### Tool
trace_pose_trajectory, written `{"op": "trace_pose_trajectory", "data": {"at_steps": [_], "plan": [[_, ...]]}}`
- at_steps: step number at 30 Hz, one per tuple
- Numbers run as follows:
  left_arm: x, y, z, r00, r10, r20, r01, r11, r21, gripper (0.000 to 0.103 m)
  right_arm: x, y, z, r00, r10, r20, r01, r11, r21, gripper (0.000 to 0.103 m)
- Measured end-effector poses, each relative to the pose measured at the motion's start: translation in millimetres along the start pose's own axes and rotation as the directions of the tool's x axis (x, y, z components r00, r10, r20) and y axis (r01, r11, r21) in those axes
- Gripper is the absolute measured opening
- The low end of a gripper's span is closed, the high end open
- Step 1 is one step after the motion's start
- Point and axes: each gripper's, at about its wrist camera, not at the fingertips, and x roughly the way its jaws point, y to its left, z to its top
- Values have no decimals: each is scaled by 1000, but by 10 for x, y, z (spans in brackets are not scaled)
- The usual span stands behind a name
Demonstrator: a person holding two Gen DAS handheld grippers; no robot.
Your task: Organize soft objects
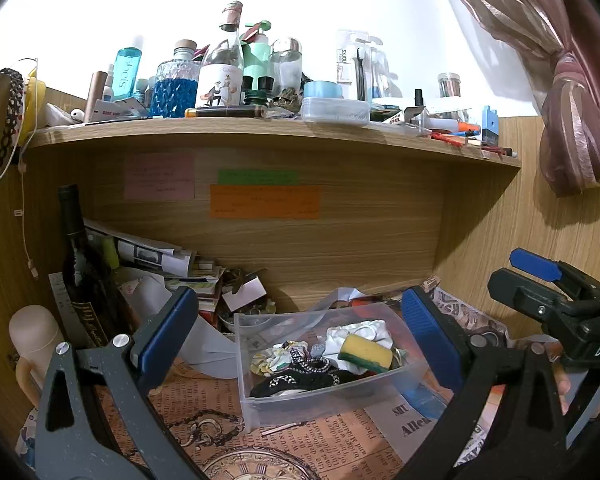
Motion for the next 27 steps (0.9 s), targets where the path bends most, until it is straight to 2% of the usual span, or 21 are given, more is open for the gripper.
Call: {"op": "trace_pose_trajectory", "data": {"at_steps": [12,27], "plan": [[-1,-27,3,1000,4,-4,-4,1000,0,103,-2,-3,3,1000,2,0,-2,1000,0,103],[23,14,1,999,-34,-14,34,999,1,103,3,-10,0,1000,4,-1,-4,1000,-1,103]]}}
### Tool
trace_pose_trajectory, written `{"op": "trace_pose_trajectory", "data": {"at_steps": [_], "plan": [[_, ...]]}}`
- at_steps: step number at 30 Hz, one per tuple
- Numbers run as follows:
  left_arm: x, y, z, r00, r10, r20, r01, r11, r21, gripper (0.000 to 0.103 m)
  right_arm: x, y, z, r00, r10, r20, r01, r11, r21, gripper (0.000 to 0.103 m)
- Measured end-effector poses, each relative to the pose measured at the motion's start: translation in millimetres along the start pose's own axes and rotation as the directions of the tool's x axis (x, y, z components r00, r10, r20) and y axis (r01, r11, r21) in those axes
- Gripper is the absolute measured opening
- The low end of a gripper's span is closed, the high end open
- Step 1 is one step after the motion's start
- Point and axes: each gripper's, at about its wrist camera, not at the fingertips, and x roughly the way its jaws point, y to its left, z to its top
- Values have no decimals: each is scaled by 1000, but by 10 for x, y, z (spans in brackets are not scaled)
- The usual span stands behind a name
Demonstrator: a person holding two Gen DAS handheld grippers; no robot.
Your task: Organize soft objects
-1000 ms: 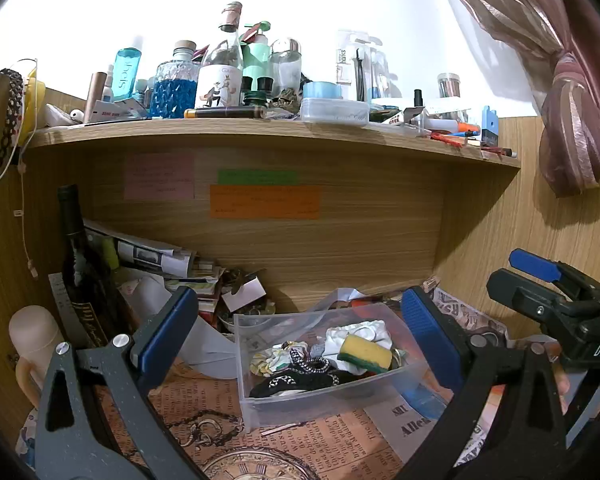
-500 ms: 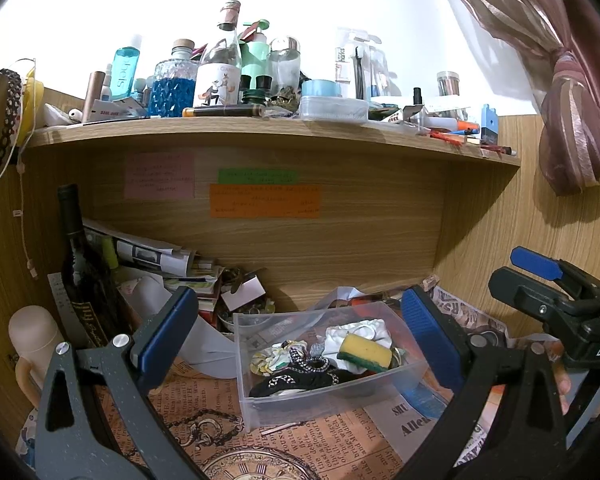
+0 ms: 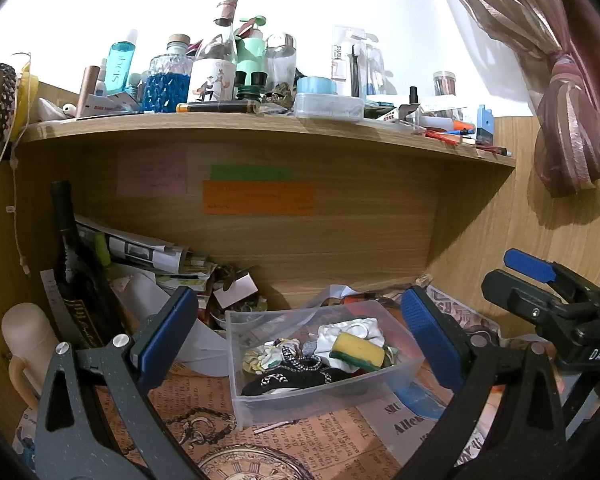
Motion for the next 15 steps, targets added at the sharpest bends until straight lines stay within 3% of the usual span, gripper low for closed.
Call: {"op": "trace_pose_trajectory", "data": {"at_steps": [15], "plan": [[-4,-58,7,1000,-7,-7,7,1000,0,103,16,4,-2,1000,2,-4,-2,1000,1,103]]}}
